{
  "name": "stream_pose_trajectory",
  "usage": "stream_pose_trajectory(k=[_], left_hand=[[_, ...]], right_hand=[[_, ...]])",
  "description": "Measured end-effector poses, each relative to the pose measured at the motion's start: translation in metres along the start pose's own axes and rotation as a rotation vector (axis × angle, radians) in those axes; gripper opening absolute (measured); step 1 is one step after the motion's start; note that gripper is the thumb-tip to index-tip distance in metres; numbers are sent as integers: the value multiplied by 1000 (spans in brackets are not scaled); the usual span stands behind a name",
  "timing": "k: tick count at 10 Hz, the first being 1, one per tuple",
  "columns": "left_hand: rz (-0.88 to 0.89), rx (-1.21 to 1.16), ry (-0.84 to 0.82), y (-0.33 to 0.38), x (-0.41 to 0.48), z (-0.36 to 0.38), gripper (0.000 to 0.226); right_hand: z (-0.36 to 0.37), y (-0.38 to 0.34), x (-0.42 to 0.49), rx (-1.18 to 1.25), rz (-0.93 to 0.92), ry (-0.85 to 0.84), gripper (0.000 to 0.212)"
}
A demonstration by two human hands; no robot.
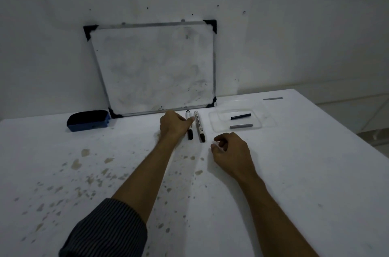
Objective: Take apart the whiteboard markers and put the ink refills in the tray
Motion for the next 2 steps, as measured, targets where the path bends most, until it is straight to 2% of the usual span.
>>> stream_pose_trajectory(k=[1,2], left_hand=[[13,-31,-55,-5,-15,-9,46],[50,-9,-137,-13,-34,-30,40]], right_hand=[[0,-5,-5,-14,0,-15,29],[-2,-11,-8,-6,22,-40,32]])
Point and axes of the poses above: each hand's wrist, its own x-axis towards the middle knuckle, its own z-axis out of the palm, y = z × x, the point moved 2 cm from there along x, towards the middle knuckle, and after that the axes turned 1 degree about z, right-handed, at the moved point
